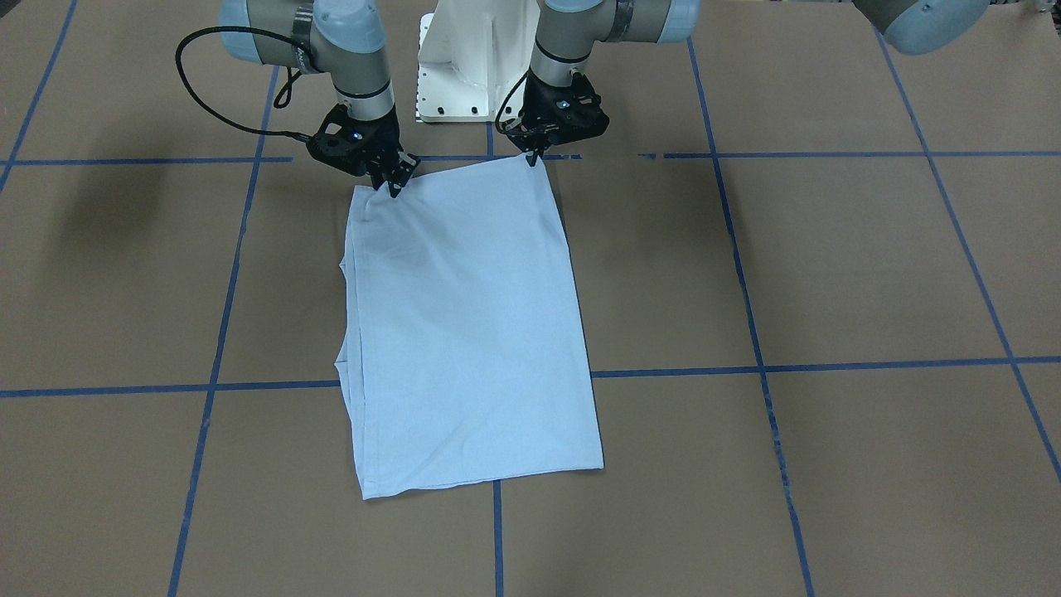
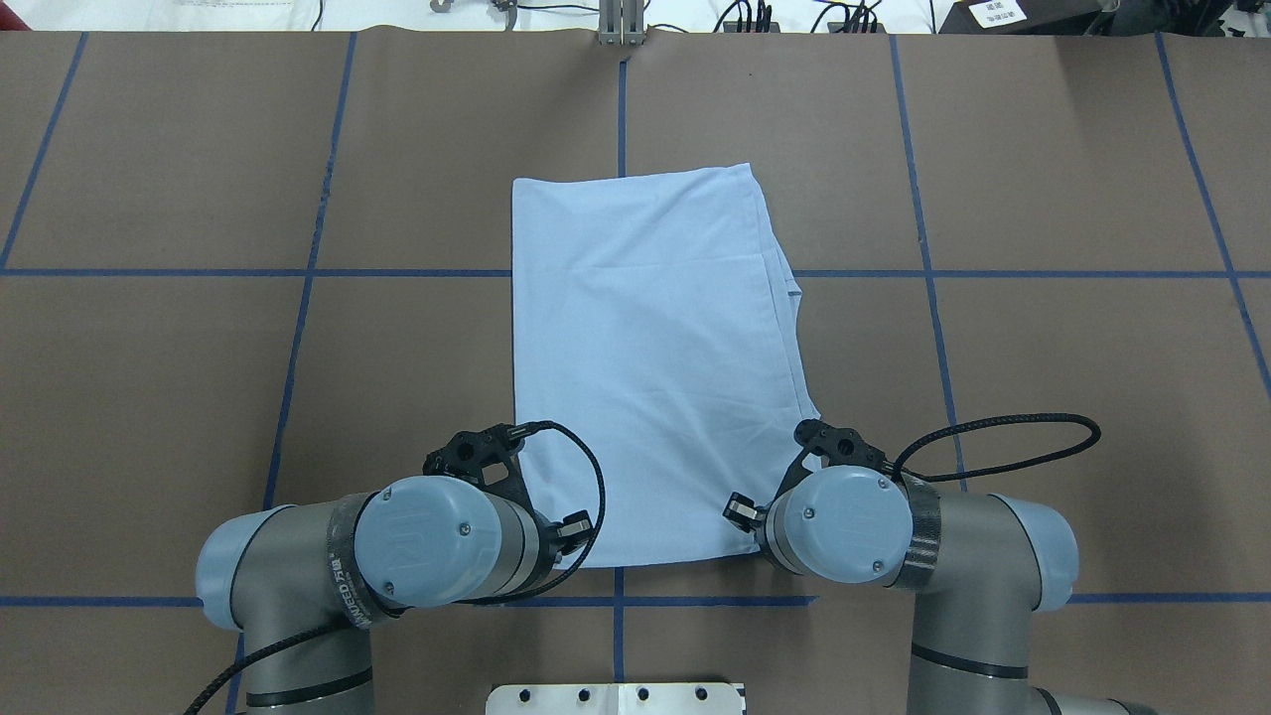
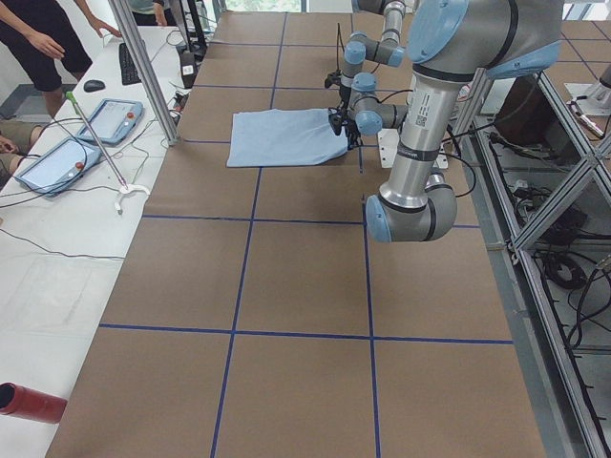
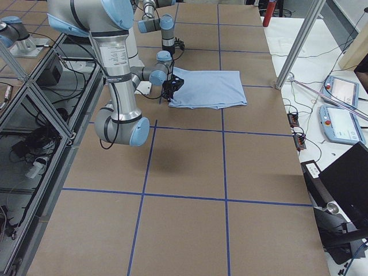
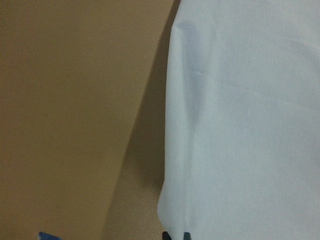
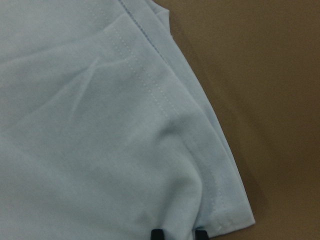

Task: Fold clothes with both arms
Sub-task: 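Grasp the shirt's near corners with both grippers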

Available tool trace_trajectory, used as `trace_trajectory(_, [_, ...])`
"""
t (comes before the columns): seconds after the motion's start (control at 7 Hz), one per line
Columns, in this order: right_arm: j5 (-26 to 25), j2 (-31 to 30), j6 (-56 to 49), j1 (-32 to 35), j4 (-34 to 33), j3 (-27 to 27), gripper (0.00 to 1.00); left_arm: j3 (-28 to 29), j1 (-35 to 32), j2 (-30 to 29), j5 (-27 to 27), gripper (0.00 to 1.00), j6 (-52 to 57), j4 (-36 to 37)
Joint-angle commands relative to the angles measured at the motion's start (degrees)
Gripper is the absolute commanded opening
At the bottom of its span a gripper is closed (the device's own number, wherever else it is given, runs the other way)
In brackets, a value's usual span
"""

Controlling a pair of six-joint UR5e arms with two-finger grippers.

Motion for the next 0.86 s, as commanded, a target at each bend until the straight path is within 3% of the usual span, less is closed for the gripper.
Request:
trace_trajectory(0.0, [-0.08,1.01,-0.18,0.01,0.0,0.03,0.0,0.04,0.0,-0.14,0.01,0.0,0.0,0.0])
trace_trajectory(0.43, [-0.34,2.51,0.69,0.8,-0.09,1.95,0.0,-0.92,0.0,0.04,-0.07,0.0,0.0,0.44])
trace_trajectory(0.71, [0.53,1.81,0.44,0.98,-0.09,4.41,0.0,-4.6,0.09,0.83,0.01,0.0,0.09,2.79])
